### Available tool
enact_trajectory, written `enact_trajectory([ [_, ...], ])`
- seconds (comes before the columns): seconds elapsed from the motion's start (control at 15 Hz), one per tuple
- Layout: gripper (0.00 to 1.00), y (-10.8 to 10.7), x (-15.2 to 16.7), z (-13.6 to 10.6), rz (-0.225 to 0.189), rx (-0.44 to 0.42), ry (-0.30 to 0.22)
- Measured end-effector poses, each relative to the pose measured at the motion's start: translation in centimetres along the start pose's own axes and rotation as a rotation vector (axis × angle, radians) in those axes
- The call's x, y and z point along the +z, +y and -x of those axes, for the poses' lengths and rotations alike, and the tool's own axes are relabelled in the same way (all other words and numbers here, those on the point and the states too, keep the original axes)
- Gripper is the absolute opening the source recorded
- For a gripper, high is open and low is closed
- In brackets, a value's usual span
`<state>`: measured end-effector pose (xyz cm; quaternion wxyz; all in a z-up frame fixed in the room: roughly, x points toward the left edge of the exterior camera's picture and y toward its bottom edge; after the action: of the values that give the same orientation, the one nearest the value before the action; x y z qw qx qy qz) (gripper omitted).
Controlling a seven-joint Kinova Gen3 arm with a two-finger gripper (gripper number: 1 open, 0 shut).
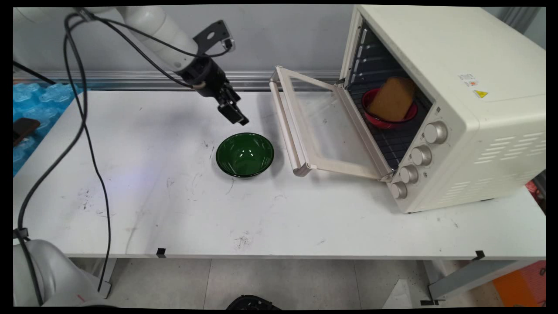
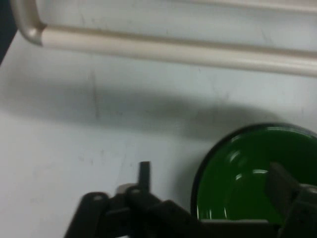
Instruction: Close the oven
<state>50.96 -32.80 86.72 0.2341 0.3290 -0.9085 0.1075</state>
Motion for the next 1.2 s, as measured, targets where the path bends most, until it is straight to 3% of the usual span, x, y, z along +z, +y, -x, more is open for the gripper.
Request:
enact_trajectory([
  [0.07, 0.0, 0.0, 0.5, 0.1, 0.002, 0.002, 0.011],
  [1.2, 0.0, -1.0, 9.9, 1.7, 0.079, 0.074, 0.232],
])
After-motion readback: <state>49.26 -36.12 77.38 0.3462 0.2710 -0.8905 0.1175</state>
